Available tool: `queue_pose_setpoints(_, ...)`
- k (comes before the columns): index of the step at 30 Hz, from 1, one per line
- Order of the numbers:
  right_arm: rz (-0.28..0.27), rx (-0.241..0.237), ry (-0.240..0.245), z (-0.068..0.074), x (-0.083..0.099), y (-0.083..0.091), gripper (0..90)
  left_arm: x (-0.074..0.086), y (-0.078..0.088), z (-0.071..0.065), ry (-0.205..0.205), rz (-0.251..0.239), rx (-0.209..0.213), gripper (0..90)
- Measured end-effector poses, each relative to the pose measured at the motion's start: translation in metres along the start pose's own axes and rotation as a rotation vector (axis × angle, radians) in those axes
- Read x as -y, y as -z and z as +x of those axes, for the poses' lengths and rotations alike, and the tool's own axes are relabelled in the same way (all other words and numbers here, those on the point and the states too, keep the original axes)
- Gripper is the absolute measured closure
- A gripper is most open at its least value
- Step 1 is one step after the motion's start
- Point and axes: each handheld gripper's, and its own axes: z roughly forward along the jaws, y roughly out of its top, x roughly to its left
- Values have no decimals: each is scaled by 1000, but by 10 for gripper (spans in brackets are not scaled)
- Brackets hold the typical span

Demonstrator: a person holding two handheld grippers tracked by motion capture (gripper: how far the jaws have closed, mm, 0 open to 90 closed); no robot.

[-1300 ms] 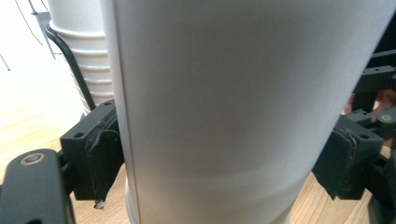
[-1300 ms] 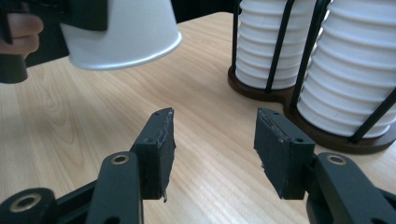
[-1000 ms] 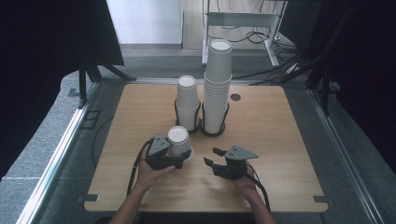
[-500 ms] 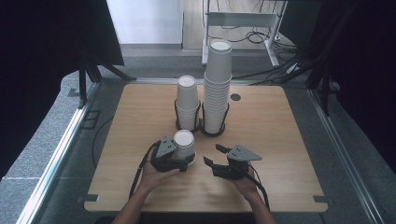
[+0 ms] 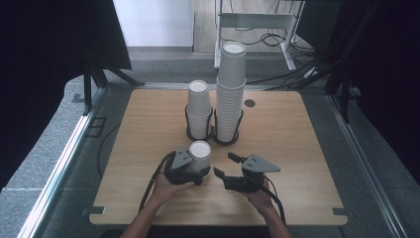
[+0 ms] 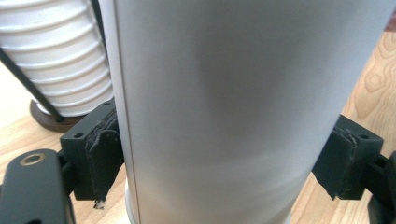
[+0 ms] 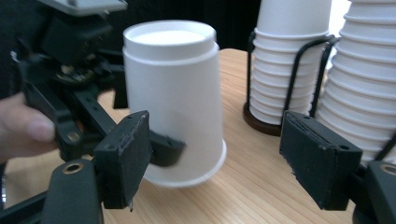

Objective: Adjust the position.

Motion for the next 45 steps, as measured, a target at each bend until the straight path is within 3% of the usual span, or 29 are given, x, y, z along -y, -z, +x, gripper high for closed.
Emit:
queue_pose_setpoints(6,-17,-16,-12,6,-1,-5,218,3,-9,-7,-15,36,34,145)
queue_pose_setpoints(11,6,-31,-47,7,2,-10,171,4,-15,-19,-53,57,61,145)
queue_pose_setpoints(25,40,-35,-61,10,11,-23,156,4,-24,-42,-123,86,97,145)
queue_pose_setpoints(27,35,-32,-55,12,13,-24,216,4,-25,-45,-125,86,94,143)
queue_pose_setpoints(34,18,-22,-74,10,13,-23,230,4,-27,-42,-95,95,87,85)
queue_pose_setpoints(39,-35,-56,-157,3,12,-18,232,4,-27,-37,-55,97,101,45)
queue_pose_setpoints(41,-54,-78,-206,-1,14,-17,233,4,-27,-36,-59,98,103,44)
queue_pose_setpoints(45,-80,-99,-245,-4,16,-17,233,4,-27,-37,-68,111,110,52)
